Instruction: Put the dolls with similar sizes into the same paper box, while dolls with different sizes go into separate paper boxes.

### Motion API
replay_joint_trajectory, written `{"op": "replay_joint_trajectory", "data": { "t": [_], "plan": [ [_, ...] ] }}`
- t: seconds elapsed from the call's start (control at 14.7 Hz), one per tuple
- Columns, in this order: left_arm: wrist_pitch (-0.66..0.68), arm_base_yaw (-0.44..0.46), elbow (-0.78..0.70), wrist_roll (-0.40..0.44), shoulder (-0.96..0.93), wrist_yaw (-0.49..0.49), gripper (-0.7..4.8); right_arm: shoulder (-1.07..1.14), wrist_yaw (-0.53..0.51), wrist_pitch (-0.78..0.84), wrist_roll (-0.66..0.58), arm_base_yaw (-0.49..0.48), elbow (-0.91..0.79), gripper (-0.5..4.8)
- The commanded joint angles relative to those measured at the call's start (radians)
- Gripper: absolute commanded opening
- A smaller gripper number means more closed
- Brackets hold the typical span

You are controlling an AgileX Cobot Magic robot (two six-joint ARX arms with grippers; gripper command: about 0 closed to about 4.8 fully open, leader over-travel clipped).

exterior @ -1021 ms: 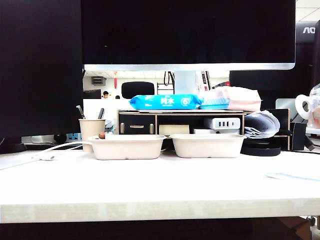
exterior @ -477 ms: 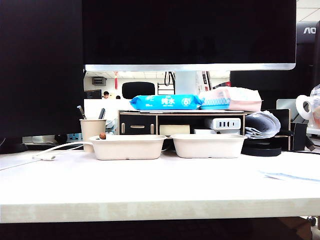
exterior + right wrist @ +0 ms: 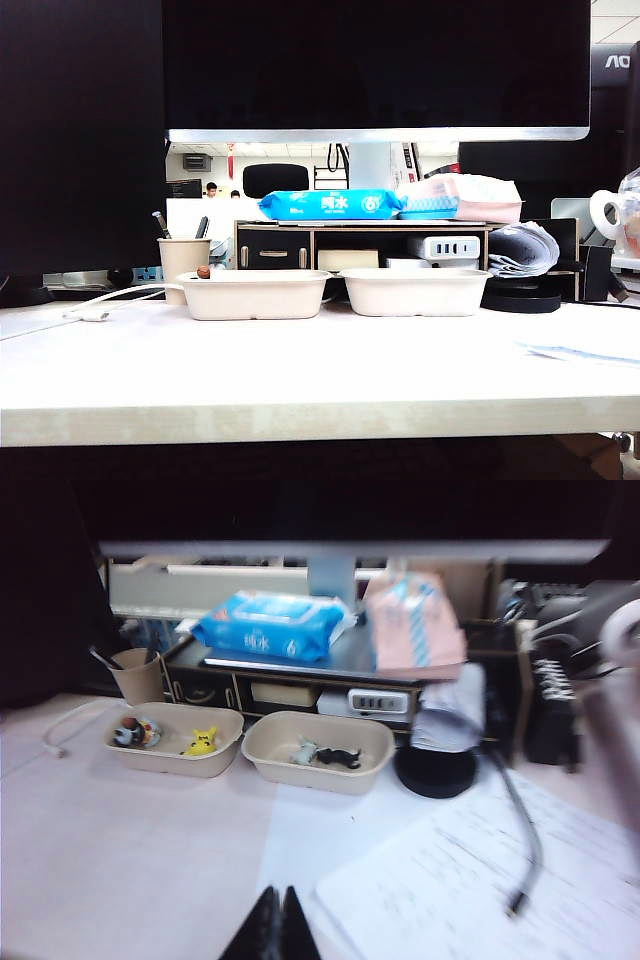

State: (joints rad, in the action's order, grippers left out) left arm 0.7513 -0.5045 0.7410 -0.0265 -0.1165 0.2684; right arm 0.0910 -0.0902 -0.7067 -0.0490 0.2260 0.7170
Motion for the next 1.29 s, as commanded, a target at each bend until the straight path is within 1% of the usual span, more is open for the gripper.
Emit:
{"op": "replay_joint_trajectory", "data": {
  "t": [0.07,0.14,0.2,0.27,0.34,0.48,0.61,1.09,1.16,1.29],
  "plan": [
    [-0.449,0.002,-0.263,0.185,-0.014,0.072,-0.05,0.044,0.006,0.542,0.001,0.002,-0.267,-0.06],
    [-0.522,0.002,-0.326,0.207,-0.022,0.071,-0.05,0.061,0.005,0.61,0.001,0.0,-0.321,-0.06],
    [-0.567,0.002,-0.391,0.209,-0.023,0.063,-0.04,0.098,0.005,0.702,0.0,0.001,-0.393,-0.06],
    [-0.564,0.002,-0.414,0.206,-0.023,0.06,-0.03,0.116,0.005,0.739,0.0,0.002,-0.426,-0.06],
    [-0.522,0.002,-0.425,0.205,-0.023,0.062,-0.01,0.135,0.005,0.745,0.0,0.002,-0.456,-0.05],
    [-0.48,0.002,-0.425,0.202,-0.023,0.06,-0.02,0.134,0.005,0.716,-0.001,0.002,-0.475,-0.05],
    [-0.475,0.002,-0.425,0.202,-0.023,0.06,-0.02,0.134,0.005,0.673,0.0,0.002,-0.475,-0.05],
    [-0.475,0.007,-0.427,0.202,-0.023,0.059,-0.01,0.121,0.005,0.674,0.0,0.0,-0.489,-0.05],
    [-0.475,0.032,-0.434,0.202,-0.023,0.057,-0.01,0.094,0.001,0.674,0.0,-0.021,-0.504,-0.05],
    [-0.476,0.168,-0.48,0.202,-0.023,0.057,-0.01,0.018,0.001,0.674,0.0,-0.126,-0.555,-0.05]
  ]
}}
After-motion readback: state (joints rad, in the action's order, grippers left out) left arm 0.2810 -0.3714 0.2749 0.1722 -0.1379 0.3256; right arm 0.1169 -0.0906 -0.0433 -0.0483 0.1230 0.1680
